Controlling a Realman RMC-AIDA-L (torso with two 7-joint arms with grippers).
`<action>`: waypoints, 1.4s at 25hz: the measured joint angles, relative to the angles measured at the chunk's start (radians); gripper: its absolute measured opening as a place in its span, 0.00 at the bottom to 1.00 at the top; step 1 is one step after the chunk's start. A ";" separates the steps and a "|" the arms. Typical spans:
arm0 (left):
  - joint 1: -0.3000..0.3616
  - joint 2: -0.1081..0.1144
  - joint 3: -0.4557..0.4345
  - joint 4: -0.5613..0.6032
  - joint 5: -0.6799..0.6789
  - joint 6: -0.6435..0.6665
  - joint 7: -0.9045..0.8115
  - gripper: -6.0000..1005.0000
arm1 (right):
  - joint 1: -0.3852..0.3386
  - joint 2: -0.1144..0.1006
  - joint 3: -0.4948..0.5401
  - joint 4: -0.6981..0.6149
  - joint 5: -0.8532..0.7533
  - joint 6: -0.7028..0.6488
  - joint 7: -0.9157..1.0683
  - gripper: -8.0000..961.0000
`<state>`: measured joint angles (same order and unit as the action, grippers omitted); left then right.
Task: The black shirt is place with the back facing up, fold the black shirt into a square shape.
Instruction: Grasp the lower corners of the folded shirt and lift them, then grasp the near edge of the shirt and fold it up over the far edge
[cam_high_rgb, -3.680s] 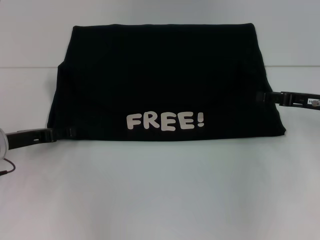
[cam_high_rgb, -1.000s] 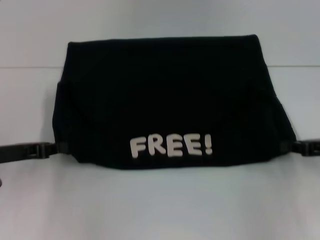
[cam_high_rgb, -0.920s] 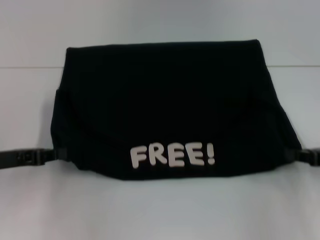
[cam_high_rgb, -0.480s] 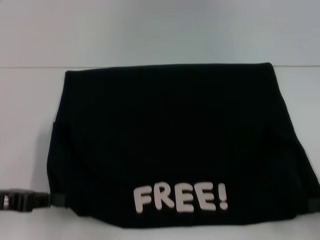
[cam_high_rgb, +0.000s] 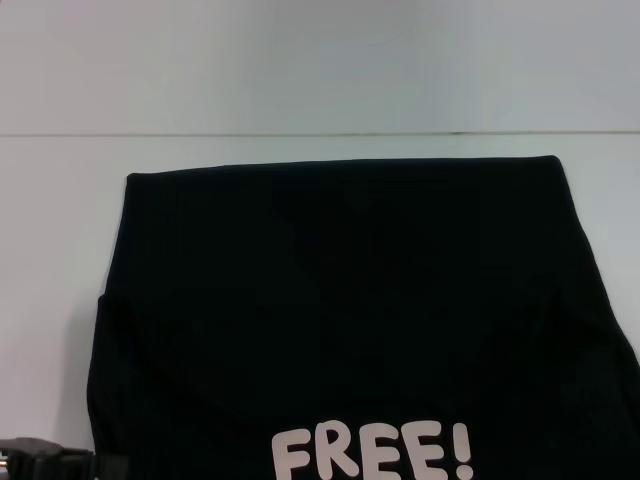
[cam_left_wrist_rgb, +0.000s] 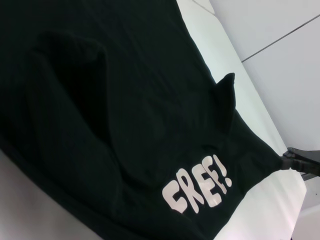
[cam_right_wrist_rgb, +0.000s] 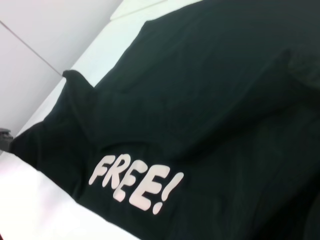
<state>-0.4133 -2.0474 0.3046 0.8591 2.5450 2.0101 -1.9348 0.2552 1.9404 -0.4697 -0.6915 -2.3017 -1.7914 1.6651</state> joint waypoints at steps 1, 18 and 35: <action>0.001 -0.001 0.000 -0.003 0.000 -0.001 0.003 0.02 | -0.001 0.000 0.011 0.000 -0.004 -0.005 -0.003 0.03; -0.234 0.077 -0.035 -0.124 -0.077 -0.213 -0.056 0.02 | 0.224 -0.030 0.167 -0.001 -0.006 0.071 0.036 0.03; -0.417 0.084 0.082 -0.315 -0.079 -1.003 -0.129 0.02 | 0.513 -0.032 -0.049 0.193 -0.009 0.717 0.167 0.03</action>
<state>-0.8306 -1.9633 0.3863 0.5437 2.4662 1.0067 -2.0641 0.7678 1.9086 -0.5188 -0.4989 -2.3103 -1.0747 1.8325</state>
